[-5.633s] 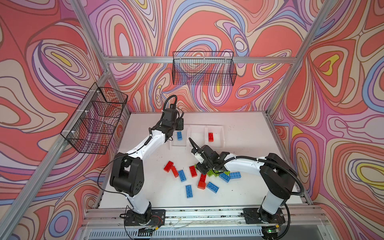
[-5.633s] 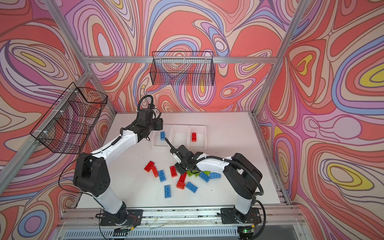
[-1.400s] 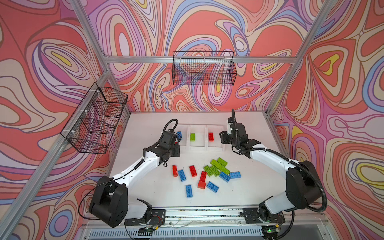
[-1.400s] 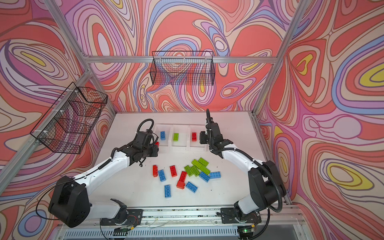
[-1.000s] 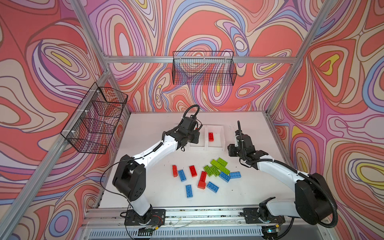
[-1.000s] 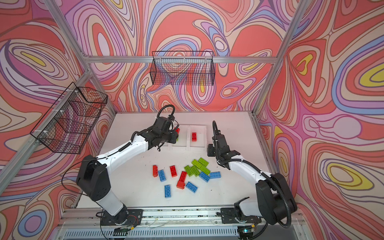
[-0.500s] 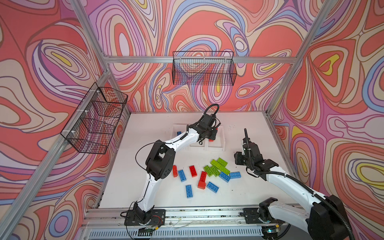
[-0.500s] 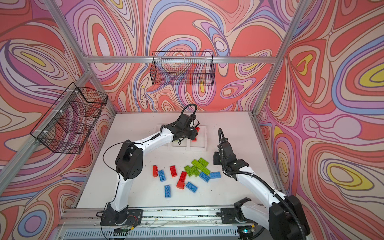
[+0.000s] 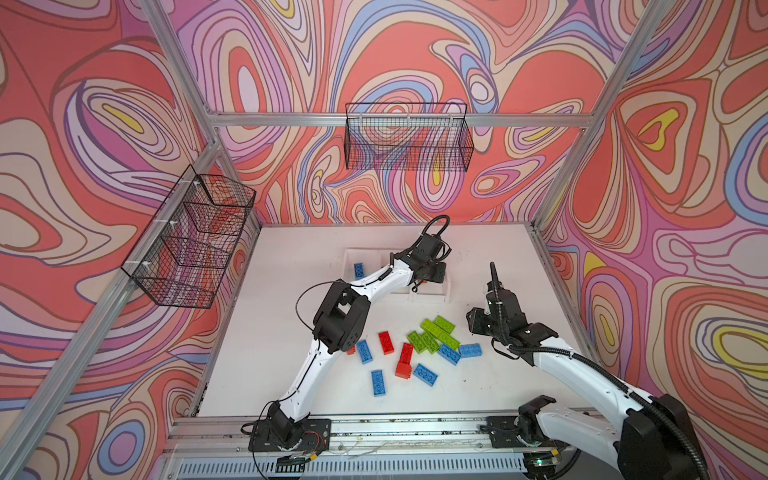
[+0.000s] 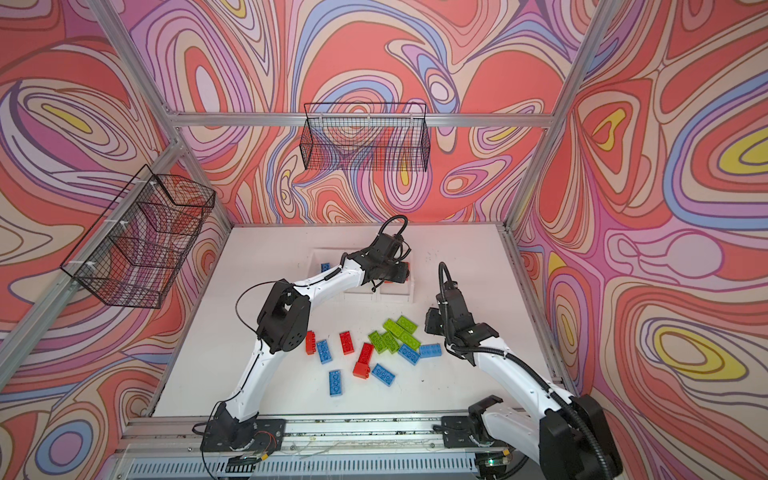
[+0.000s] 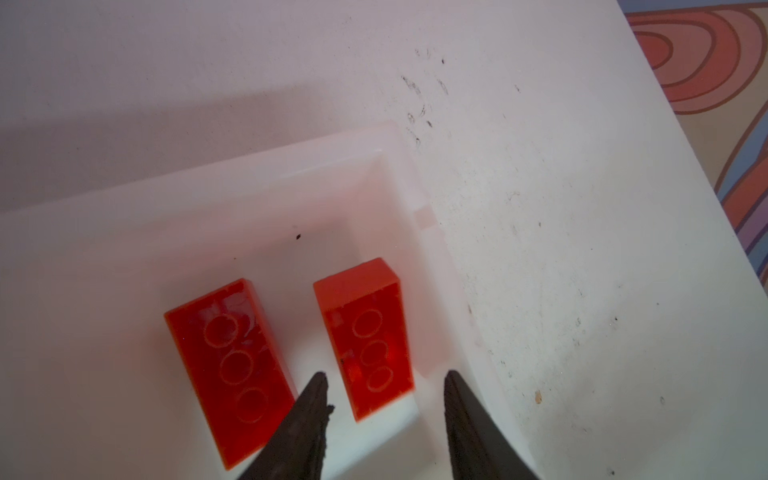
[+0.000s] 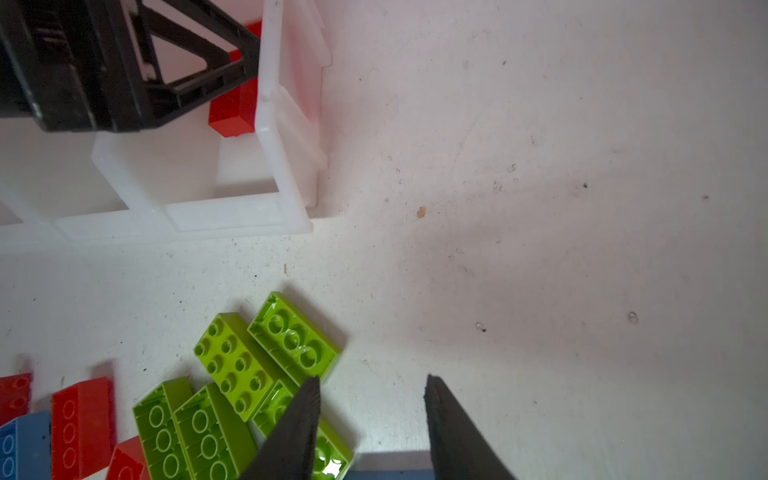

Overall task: Sort the legos into containers by color
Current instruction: 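Release red brick with left gripper while right gripper lowers to bricks, then close the right gripper on a lime-green brick while left gripper hovers over bins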

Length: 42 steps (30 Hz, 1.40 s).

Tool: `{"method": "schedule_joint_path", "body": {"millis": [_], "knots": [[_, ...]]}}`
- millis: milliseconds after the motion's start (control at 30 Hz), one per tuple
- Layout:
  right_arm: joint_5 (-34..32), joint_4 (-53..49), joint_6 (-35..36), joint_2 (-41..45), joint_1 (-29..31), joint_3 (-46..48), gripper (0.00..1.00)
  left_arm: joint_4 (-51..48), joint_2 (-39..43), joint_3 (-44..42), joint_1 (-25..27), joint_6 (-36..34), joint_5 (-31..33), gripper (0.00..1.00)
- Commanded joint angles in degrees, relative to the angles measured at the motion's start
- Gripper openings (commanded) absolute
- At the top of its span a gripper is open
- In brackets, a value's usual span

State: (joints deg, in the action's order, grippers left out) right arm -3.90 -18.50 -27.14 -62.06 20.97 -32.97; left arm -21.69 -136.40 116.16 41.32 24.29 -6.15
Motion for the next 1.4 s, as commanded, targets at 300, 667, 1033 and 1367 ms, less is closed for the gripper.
{"method": "schedule_joint_path", "body": {"millis": [300, 667, 1033, 1367], "knots": [[6.7, 0.1, 1.8, -6.9, -0.2, -2.2, 0.48, -0.1, 9.8, -4.5, -0.1, -2.4, 7.2, 0.61], [10.9, 1.6, 4.4, -13.3, 0.4, -5.2, 0.59, 9.4, 34.7, -31.7, -6.8, -5.7, 11.9, 0.64], [11.3, 2.0, 6.3, -22.8, 2.9, -10.3, 0.60, 10.8, 47.8, -49.6, -12.4, -4.4, 13.1, 0.64], [10.4, 2.4, 4.6, -30.9, 5.6, -14.9, 0.46, 10.9, 51.3, -54.2, -14.5, -4.6, 13.1, 0.61]]}}
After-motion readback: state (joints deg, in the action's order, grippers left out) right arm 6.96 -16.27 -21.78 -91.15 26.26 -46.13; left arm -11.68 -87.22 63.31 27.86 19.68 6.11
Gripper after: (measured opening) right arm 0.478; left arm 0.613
